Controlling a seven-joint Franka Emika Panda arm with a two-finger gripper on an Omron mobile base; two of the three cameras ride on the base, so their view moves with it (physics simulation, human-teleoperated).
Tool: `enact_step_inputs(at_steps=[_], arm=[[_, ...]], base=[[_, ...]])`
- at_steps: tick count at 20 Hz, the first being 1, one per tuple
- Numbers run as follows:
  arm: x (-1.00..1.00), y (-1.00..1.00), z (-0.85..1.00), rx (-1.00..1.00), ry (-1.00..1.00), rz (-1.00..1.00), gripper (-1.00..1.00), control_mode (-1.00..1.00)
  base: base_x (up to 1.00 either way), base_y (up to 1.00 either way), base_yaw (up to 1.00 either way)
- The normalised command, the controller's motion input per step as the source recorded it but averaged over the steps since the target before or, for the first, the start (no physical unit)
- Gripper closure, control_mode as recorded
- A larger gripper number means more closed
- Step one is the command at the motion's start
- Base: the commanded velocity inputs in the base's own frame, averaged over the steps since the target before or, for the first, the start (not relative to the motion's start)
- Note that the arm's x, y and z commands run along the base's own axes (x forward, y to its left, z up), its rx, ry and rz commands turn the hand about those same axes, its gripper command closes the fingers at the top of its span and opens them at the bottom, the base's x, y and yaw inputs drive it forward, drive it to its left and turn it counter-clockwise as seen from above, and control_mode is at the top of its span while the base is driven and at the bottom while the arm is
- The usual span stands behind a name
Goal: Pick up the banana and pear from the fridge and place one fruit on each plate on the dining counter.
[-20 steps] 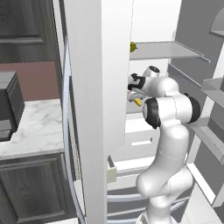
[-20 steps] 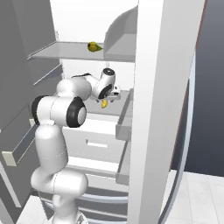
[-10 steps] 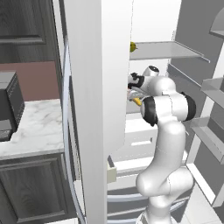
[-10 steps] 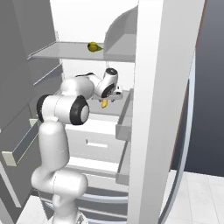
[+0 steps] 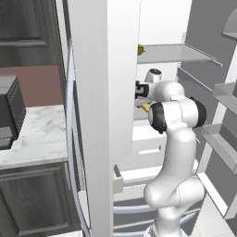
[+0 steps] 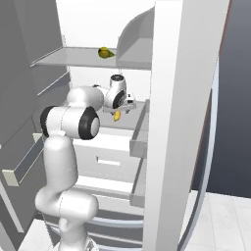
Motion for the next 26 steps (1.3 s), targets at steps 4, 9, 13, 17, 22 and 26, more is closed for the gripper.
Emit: enact_step_inputs(at_steps=[4,9,13,17,22,26], arm=[[0.0,-0.11,-1.0,-0.01,0.24,0.0,1.0,-1.0],[0.0,-0.12,-1.0,0.0,0.29,0.01,1.0,-1.0],[-0.49,-0.29,-0.85,0.04,0.03,0.0,1.0,-1.0],[-0.99,-0.32,-0.52,0.12,-0.36,0.0,1.0,-1.0],[-1.0,-0.04,-0.07,0.07,-0.44,-0.04,1.0,-1.0],[-1.0,0.09,0.15,-0.04,-0.13,-0.07,1.0,-1.0]], base=[[0.0,0.0,0.0],[0.0,0.0,0.0],[0.0,0.0,0.0],[0.0,0.0,0.0],[0.0,0.0,0.0],[0.0,0.0,0.0]])
